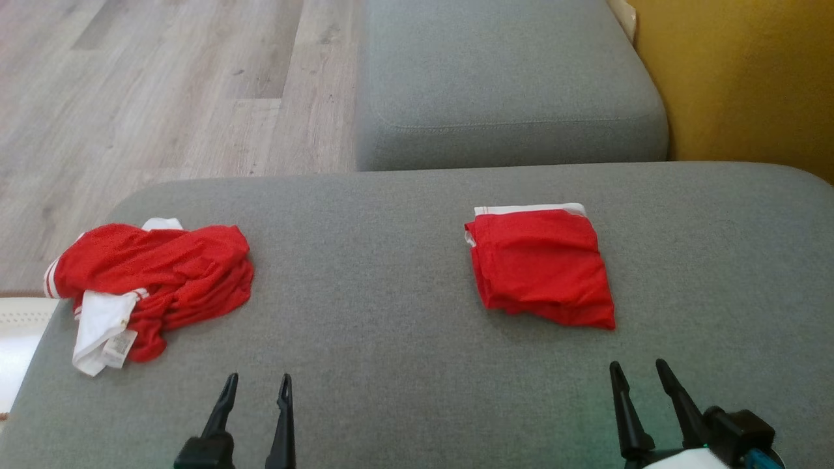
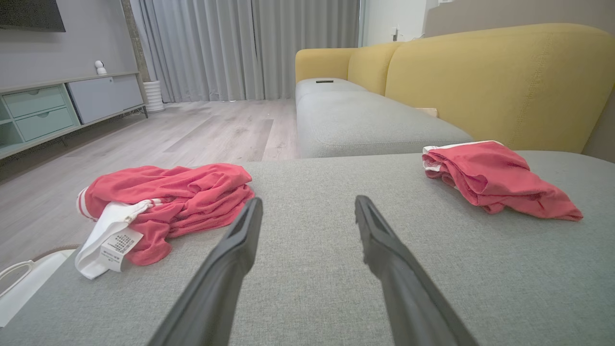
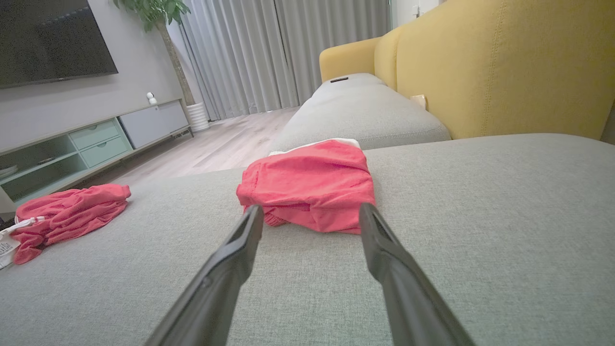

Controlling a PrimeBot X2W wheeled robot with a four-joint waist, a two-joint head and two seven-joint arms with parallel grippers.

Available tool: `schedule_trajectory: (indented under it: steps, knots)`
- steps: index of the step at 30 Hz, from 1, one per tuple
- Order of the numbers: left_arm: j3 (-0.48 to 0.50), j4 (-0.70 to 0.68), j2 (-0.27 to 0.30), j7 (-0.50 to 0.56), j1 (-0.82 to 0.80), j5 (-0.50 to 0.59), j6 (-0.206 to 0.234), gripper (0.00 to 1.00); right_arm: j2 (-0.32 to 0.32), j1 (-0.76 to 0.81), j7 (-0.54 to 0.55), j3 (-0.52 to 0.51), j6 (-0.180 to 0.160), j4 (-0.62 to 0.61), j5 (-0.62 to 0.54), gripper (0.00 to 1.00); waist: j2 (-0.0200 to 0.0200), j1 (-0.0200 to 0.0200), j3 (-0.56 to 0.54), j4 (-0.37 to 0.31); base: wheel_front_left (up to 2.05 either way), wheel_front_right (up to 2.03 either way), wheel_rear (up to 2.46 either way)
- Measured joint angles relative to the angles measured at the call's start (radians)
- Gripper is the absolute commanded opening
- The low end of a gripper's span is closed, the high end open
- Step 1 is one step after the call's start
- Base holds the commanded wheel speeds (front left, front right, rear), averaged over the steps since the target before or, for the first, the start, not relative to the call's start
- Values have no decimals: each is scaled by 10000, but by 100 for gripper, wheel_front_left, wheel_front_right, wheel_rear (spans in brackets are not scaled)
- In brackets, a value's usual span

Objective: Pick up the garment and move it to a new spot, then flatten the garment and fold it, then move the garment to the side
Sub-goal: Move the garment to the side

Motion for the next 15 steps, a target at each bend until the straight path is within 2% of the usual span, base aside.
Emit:
schedule_trajectory:
  steps: [11,15]
  knots:
    - [-130,-23,-2,0,-8,104,4,100,-10,-18,0,-38,0,132,19,100,0,0,402,147,0,0,0]
    - [-370,-105,-6,0,-44,203,2,100,-36,-169,0,-58,0,562,500,100,0,0,715,247,0,0,0]
